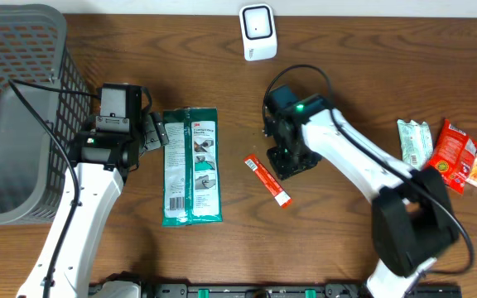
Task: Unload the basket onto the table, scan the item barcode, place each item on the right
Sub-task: 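Grasp the red stick packet with the right gripper, then drag the red stick packet right and down with the right gripper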
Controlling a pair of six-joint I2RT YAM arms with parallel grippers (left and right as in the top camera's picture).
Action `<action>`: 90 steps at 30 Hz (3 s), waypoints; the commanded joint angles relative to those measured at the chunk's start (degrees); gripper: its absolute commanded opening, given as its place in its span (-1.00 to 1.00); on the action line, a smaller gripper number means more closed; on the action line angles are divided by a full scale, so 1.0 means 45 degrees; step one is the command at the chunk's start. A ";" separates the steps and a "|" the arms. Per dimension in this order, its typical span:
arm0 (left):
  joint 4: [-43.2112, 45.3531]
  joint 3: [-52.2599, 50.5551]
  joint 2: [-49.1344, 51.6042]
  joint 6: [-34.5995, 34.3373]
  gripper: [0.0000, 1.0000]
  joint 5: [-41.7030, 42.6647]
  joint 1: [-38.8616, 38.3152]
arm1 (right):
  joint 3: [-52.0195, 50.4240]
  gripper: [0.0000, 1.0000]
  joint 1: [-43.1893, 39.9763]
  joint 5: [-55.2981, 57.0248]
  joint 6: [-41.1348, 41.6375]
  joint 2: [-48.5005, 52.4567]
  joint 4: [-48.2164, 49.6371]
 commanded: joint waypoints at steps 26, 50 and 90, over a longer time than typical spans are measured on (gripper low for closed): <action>-0.0005 0.0228 0.0039 -0.0019 0.73 -0.0214 0.0034 | -0.3478 -0.37 0.2662 0.1899 -0.0311 -0.0476 0.3997; -0.0005 0.0228 0.0039 -0.0019 0.73 -0.0219 0.0034 | -0.4080 -0.39 0.2686 0.2021 0.0039 -0.0471 0.4595; -0.0005 0.0228 0.0039 -0.0019 0.73 -0.0219 0.0034 | -0.4954 -0.70 0.2482 0.1739 0.0831 -0.1239 0.5003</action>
